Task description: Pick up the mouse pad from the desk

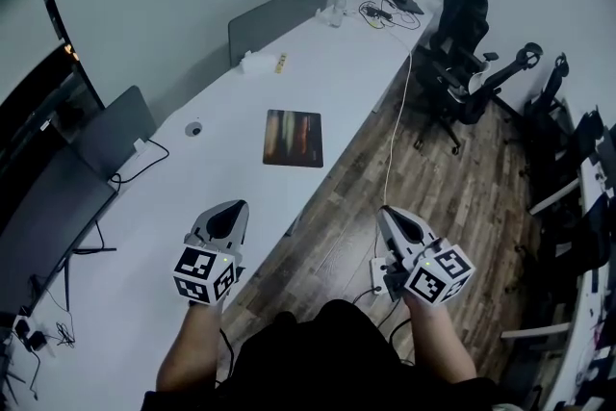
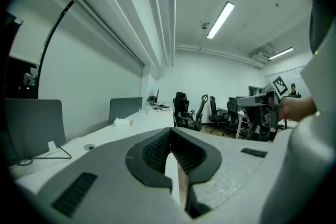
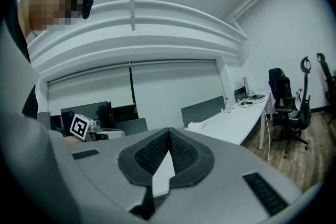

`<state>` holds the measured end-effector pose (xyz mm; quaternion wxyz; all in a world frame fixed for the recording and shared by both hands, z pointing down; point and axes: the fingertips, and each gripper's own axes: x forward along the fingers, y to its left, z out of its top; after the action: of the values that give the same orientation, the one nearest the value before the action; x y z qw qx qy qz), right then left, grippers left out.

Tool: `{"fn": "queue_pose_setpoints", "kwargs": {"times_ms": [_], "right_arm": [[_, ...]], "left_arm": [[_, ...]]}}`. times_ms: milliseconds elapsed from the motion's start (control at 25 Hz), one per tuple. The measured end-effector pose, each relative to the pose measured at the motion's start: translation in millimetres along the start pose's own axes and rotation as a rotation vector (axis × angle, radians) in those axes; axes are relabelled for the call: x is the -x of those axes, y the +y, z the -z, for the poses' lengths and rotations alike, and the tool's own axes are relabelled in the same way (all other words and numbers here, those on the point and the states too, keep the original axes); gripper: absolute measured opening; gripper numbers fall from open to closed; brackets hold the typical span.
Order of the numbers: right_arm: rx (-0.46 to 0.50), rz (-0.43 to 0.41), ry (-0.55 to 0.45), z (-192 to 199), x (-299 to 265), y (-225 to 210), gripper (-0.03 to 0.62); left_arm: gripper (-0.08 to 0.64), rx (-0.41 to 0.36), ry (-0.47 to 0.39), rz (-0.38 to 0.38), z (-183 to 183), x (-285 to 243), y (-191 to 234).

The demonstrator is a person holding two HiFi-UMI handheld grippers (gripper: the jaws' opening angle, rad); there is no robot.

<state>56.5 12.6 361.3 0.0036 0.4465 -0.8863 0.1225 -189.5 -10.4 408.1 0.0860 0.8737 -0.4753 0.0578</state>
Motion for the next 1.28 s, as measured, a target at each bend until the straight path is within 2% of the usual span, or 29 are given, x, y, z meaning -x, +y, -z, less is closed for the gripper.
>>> {"fn": "queue_pose_setpoints", "kwargs": {"times_ms": [360, 560, 960, 1120, 1280], "right_arm": [[-0.029, 0.002, -0.005, 4.9, -12.0, -12.8, 0.003], [-0.053, 0.005, -0.001, 9.5, -20.7, -35.3, 0.003], [-0.101, -0.017, 0.008, 4.4, -76.0, -123.7, 0.003], [-0.128, -0.036, 0.034, 3.7, -108.2, -175.0, 0.003], [-0.147, -0.050, 0.054, -0.6, -138.3, -225.8, 0.003]], "left_arm": [[0.006, -0.008, 0.015, -0.005, -0.4, -10.8, 9.0], [0.006, -0.018, 0.032, -0.011, -0.4, -28.3, 11.6], [0.006, -0.019, 0.087, -0.039, -1.7, -115.8, 27.6], [0.006, -0.005, 0.119, -0.056, -1.6, -168.7, 33.3], [0.006, -0.025, 0.162, -0.060, -5.0, -218.5, 31.4]]}}
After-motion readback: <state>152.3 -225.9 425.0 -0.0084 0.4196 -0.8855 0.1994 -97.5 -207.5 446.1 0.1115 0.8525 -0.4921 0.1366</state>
